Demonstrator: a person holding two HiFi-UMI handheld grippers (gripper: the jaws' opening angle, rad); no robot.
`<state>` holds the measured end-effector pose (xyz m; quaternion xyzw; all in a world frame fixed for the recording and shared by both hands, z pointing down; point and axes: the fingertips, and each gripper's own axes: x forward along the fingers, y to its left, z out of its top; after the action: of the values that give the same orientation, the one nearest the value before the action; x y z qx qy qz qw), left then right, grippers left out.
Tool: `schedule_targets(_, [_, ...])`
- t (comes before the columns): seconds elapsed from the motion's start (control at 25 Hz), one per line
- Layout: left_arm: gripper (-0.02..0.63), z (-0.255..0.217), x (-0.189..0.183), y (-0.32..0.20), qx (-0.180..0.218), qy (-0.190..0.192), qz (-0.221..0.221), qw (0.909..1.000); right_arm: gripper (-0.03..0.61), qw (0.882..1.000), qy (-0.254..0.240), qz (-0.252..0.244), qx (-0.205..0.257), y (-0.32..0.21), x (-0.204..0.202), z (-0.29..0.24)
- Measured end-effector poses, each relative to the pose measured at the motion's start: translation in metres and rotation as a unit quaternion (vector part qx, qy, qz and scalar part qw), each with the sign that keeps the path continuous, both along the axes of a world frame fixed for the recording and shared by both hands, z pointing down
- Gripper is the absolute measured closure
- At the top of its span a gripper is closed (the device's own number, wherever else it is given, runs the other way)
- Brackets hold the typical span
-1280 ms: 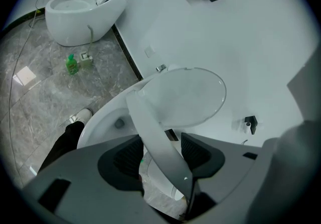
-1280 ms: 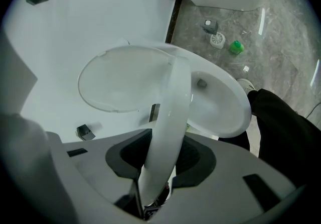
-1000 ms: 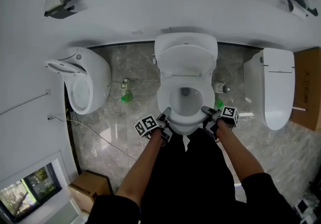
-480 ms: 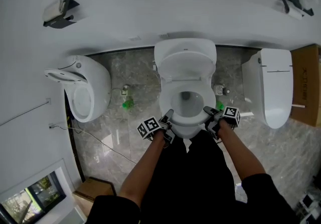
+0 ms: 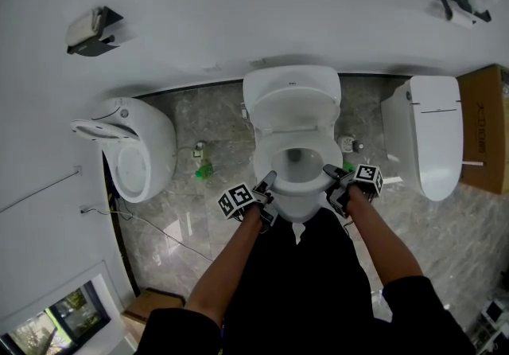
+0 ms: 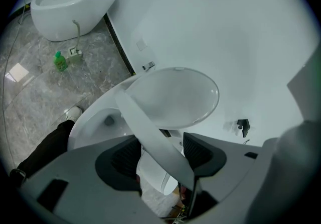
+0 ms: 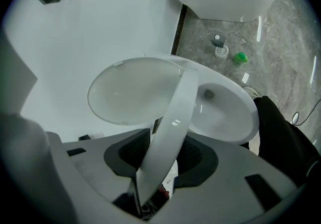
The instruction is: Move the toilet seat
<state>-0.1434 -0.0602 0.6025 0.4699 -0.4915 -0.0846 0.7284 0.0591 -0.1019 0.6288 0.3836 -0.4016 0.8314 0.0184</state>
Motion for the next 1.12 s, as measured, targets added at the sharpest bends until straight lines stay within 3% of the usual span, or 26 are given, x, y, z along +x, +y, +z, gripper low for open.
schedule_targets(0.36, [0.337, -0.006, -0.004, -0.019, 0.007, 0.005, -0.013, 0.9999, 0.411, 1.0, 0.012, 0.019, -0.003, -0.017, -0.002, -0.006])
schedule_targets(1.12, [0.33, -0.018, -0.012, -0.056, 0.003, 0.012, -0.035, 0.9993, 0.37, 0.999, 0.009, 0.017, 0.036, -0.053, -0.011, -0.033])
